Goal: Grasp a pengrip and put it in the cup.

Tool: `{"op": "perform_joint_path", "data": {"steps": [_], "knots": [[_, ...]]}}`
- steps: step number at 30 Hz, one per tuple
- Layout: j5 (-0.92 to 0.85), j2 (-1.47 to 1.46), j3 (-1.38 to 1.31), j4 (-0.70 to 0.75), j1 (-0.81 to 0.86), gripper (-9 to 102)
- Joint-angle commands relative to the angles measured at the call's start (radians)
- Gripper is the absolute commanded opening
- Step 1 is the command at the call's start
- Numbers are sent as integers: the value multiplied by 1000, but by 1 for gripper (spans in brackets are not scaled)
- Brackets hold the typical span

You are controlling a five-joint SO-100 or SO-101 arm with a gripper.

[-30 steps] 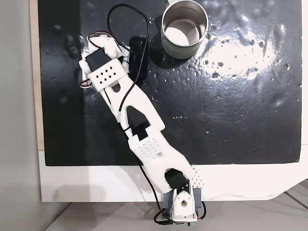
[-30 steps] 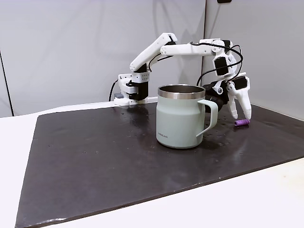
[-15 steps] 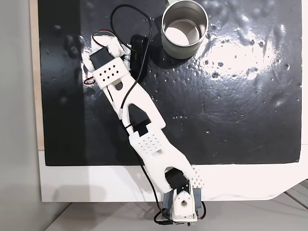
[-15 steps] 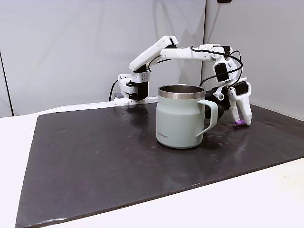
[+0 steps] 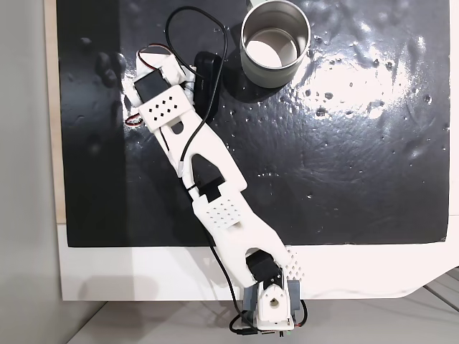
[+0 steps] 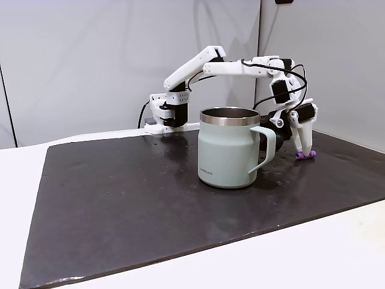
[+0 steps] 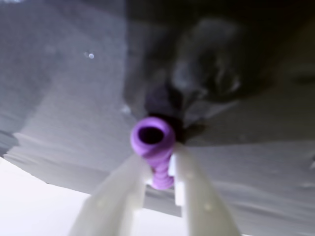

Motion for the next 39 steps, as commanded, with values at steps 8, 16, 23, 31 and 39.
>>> {"op": "perform_joint_path", "data": {"steps": [8,16,23,31,39], "knots": [[-34,213,-166,123,55,0],[-89,433,-186,202,66,0],[-118,537,-120,282,138,0],[-212,678,-15,396,319,0],[-305,721,-15,440,520,0]]}}
